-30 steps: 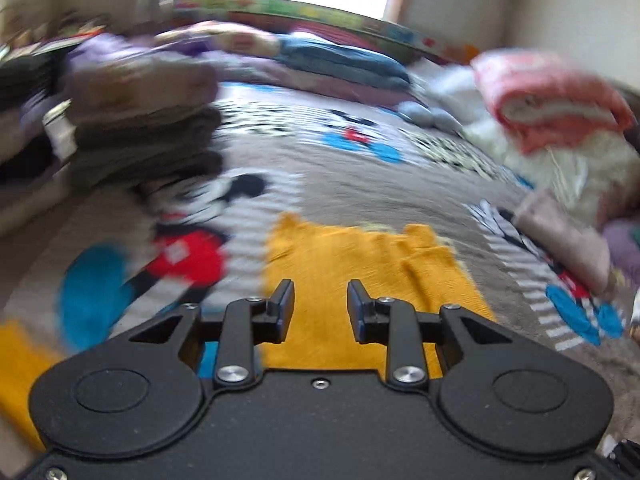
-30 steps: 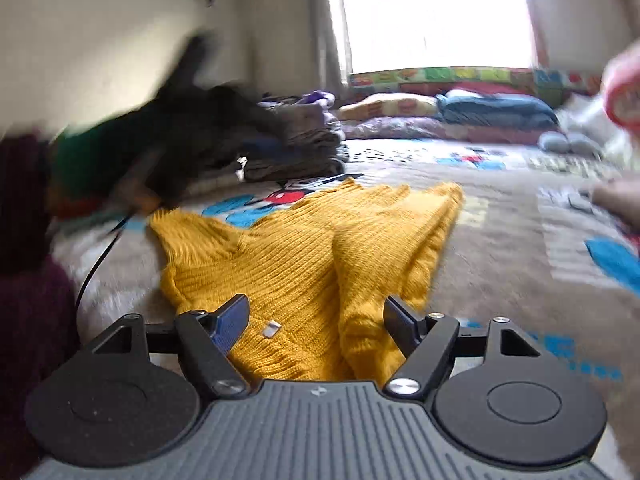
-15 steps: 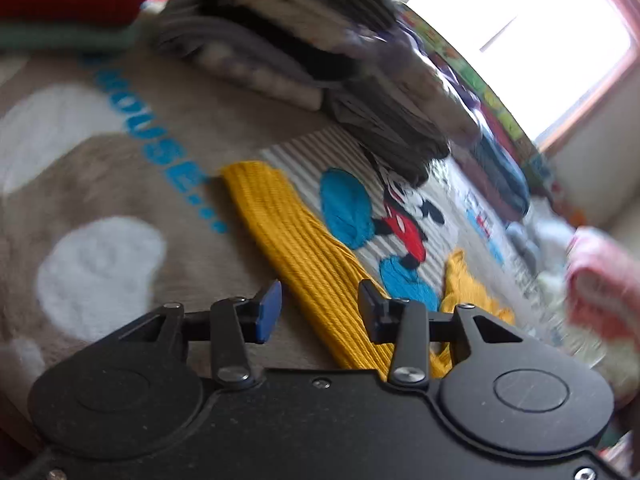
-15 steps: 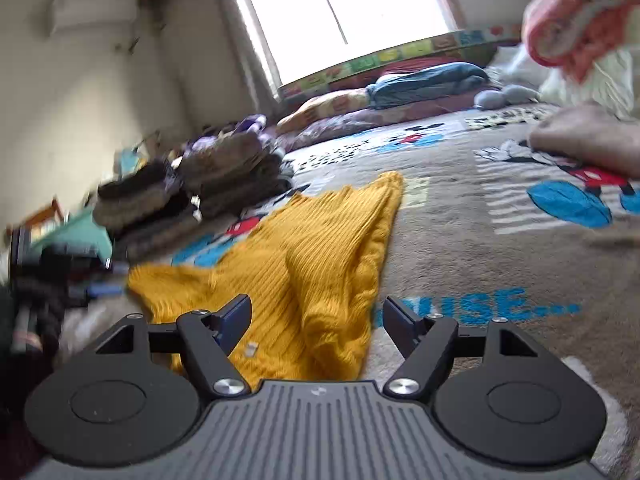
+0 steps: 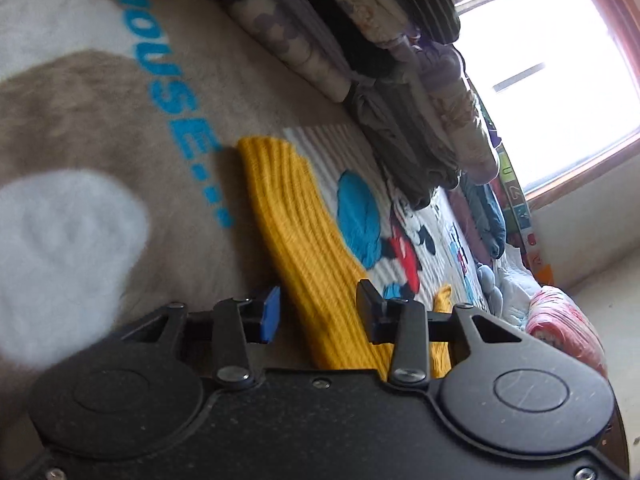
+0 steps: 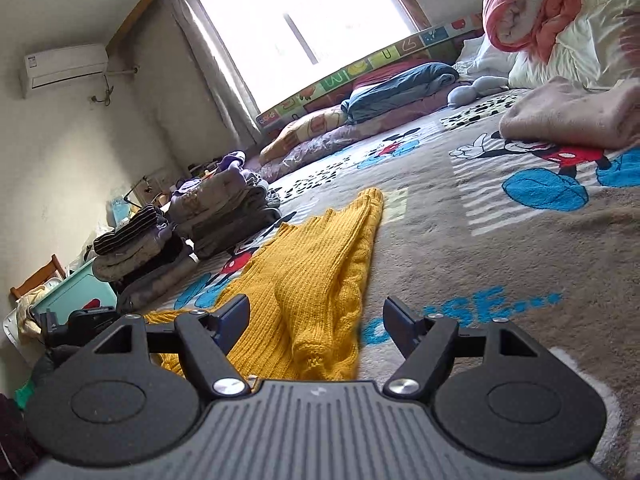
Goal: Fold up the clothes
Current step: 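Withdraw the left gripper from the folded sweater, then grasp the yellow sweater's hem edge with the right gripper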
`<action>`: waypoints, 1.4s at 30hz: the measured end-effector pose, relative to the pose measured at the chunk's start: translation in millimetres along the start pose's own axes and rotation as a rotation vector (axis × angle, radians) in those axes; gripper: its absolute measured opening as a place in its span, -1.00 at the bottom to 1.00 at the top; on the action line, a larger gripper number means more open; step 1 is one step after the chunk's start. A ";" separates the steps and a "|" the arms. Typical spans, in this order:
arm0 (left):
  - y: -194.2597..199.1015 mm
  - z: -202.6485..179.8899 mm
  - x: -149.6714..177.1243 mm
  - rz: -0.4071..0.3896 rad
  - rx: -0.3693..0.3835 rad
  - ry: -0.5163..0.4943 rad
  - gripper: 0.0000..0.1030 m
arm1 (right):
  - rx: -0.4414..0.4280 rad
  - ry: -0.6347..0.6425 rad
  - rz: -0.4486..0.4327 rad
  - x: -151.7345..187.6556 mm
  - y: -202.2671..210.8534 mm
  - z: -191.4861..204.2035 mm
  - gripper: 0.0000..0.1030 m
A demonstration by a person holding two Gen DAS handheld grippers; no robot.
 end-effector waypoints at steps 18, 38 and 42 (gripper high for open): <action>5.0 -171.1 139.4 -0.074 0.120 -1.048 -0.87 | -0.158 0.020 0.037 7.7 -9.5 28.3 0.23; 45.6 -129.3 86.0 0.109 0.242 -0.955 -0.06 | -0.016 -0.461 0.176 22.7 -130.7 74.8 0.24; 46.0 -123.0 91.1 0.142 0.233 -0.999 -0.06 | 0.073 -0.548 0.135 32.3 -147.2 66.9 0.23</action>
Point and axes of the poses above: each gripper's, at about its wrist camera, not at the fingertips, and y roughly against the way its jaws point, z to its left, x to its underside, the point moved 5 cm from there along -y, roughly the way its jaws point, and after that the axes turned 3 degrees about -z, right-handed, at the moved point
